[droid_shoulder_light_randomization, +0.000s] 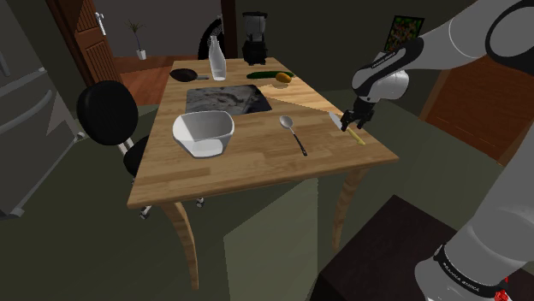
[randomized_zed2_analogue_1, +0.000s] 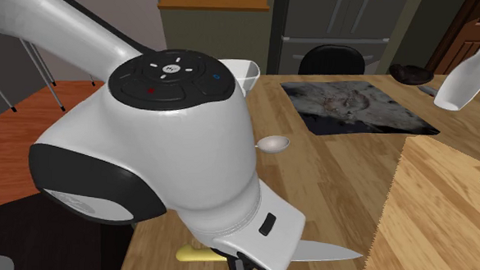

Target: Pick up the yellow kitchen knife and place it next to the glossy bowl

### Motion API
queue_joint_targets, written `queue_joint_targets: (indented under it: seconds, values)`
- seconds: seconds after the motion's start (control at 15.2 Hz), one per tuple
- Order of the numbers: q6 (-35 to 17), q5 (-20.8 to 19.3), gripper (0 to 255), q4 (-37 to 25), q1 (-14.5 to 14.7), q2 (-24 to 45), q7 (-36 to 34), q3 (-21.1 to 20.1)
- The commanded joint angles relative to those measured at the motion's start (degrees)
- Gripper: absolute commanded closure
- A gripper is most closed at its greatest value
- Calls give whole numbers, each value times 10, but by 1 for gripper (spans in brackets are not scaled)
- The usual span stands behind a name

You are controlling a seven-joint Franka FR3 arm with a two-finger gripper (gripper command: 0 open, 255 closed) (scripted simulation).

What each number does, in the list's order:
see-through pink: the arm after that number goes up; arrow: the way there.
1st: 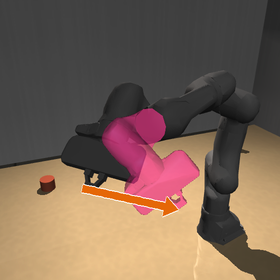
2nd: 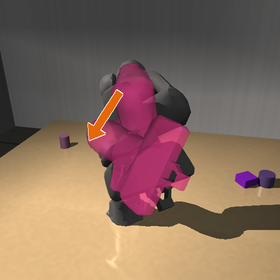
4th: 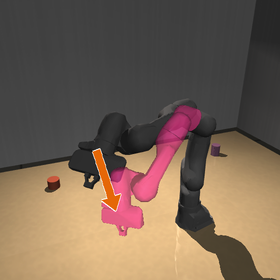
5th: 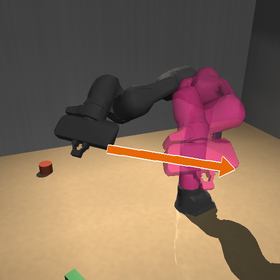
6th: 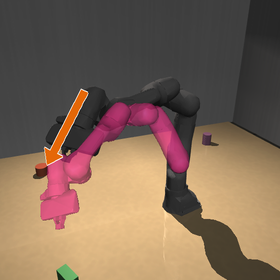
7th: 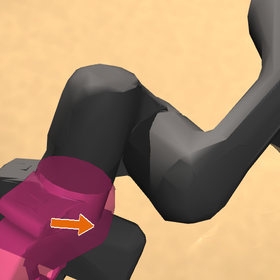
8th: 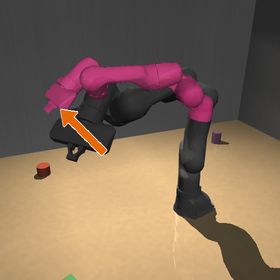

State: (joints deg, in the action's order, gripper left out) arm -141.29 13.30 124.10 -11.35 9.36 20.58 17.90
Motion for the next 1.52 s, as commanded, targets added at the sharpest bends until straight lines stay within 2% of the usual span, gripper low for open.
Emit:
queue_joint_targets:
  seconds: [0.0,0.13,0.2,0.79,1.45]
  values:
    - [0,0,0,0,0,0,0,0]
    - [0,0,0,0,0,0,0,0]
    - [0,0,255,0,0,0,0,0]
    - [0,0,255,0,0,0,0,0]
    - [68,-34,255,-28,4,-45,-29,7]
